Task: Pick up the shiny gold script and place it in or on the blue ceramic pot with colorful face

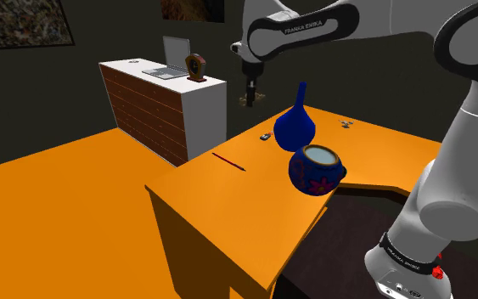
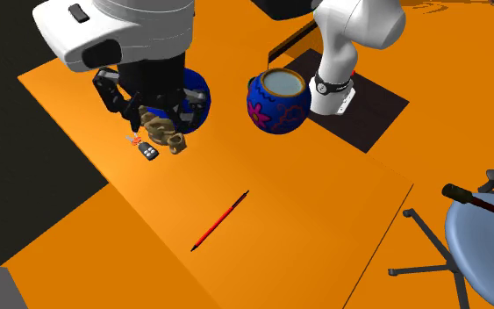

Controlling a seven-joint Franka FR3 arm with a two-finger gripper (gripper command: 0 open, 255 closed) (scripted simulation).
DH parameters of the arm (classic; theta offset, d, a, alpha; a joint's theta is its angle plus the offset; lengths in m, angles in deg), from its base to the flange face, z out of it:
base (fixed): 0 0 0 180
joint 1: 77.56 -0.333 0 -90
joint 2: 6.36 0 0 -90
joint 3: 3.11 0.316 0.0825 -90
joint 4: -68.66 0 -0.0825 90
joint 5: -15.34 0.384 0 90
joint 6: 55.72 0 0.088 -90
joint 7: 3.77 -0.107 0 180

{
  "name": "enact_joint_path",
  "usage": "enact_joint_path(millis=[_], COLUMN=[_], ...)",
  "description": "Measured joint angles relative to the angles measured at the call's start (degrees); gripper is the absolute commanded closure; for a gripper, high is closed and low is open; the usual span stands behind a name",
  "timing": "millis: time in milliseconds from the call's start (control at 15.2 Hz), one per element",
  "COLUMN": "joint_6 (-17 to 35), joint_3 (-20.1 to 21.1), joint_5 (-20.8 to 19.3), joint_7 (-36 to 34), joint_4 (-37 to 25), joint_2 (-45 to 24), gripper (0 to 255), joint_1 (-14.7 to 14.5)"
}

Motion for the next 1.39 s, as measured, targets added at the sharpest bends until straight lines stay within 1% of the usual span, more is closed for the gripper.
enact_joint_path(millis=[330, 528, 726, 990, 1386], joint_6=[1.4, 1.6, 1.0, -0.6, -6.0], joint_3=[0.5, 1.2, 1.6, 2.1, 3.8], joint_5=[-0.3, -0.3, -0.1, 0.4, 2.0], joint_7=[-1.4, -2.6, -3.2, -3.8, -5.2], joint_4=[12.9, 20.4, 26.5, 34.4, 44.0], joint_2=[11.2, 18.3, 24.9, 34.2, 48.9], gripper=[255, 255, 255, 255, 255], joint_1=[-0.5, -1.0, -1.4, -2.0, -3.8])
